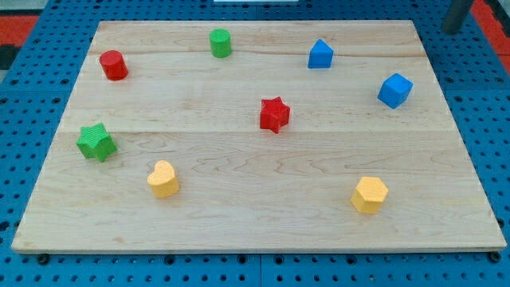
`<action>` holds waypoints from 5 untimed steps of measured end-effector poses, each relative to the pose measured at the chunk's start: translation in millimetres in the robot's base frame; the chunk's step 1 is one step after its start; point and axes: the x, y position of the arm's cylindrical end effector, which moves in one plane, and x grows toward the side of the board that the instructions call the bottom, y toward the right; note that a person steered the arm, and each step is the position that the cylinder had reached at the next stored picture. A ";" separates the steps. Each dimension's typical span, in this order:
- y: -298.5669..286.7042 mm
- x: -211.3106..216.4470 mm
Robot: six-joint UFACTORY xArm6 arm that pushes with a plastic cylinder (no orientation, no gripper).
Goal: Keep green circle above red circle
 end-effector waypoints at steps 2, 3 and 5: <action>-55.7 49.0; -99.5 40.7; -164.8 -10.7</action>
